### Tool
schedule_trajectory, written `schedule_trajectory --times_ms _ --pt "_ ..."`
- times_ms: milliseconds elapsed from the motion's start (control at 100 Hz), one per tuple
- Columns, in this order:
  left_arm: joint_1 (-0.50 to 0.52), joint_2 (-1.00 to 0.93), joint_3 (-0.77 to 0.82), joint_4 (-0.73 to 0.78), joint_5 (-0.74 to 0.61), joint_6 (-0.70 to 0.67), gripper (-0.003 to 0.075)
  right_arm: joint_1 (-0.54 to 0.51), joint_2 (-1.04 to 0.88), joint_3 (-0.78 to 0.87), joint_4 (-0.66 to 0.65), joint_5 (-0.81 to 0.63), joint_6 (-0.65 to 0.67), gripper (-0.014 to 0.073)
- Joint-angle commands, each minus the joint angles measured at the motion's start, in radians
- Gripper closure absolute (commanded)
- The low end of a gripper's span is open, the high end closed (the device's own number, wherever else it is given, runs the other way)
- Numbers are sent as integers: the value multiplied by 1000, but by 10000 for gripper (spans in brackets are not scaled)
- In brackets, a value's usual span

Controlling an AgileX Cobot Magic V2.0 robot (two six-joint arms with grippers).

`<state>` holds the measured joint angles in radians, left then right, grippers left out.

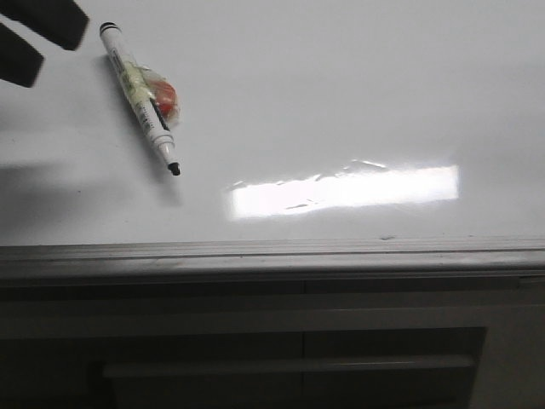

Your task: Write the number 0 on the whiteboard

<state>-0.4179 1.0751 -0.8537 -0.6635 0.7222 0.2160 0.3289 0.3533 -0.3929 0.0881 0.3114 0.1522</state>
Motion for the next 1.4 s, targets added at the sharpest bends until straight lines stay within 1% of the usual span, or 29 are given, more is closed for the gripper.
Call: schedule_trajectory --times_ms 0,200,400,780,830,870,880,920,950,1010,1030,1040,1050,1230,1280,1390 --pt "-26 47 -57 -37 -65 -42 417 -3 16 -37 -10 -87 -13 160" --pt "-26 144 -67 -51 -69 -84 417 -3 16 -37 -10 -87 -13 160" --pt "-26 190 -69 -122 -109 -84 417 -3 16 -37 -10 -89 -13 160" --pt "-26 246 -72 -124 -144 -84 421 -3 16 -37 -10 -95 -13 160" --pt "-26 256 -72 -122 -138 -81 440 -3 16 -37 -10 -95 -13 160" --pt "-26 263 -72 -115 -133 -80 484 -3 16 -37 -10 -95 -13 160" --pt "-26 263 -72 -115 -131 -78 484 -3 16 -37 -10 -95 -13 160" --pt "-26 265 -72 -112 -124 -70 548 -3 16 -37 -10 -95 -13 160" --pt "-26 267 -72 -107 -121 -66 580 -3 16 -37 -10 -95 -13 160" --pt "-26 267 -72 -91 -116 -44 680 -3 16 -37 -10 -95 -13 160" --pt "-26 267 -72 -86 -114 -35 724 -3 16 -37 -10 -95 -13 160" --pt "-26 267 -72 -87 -114 -31 724 -3 16 -37 -10 -95 -13 160" --pt "-26 267 -72 -84 -113 -28 743 -3 16 -37 -10 -95 -13 160" --pt "-26 253 -72 -88 -88 33 740 8 16 -49 -1 -93 -13 161" --pt "-33 230 -72 -93 -66 95 740 33 16 -72 0 -80 -38 161" --pt "-72 159 -74 -91 -4 317 740 152 37 -159 5 -57 -187 161"
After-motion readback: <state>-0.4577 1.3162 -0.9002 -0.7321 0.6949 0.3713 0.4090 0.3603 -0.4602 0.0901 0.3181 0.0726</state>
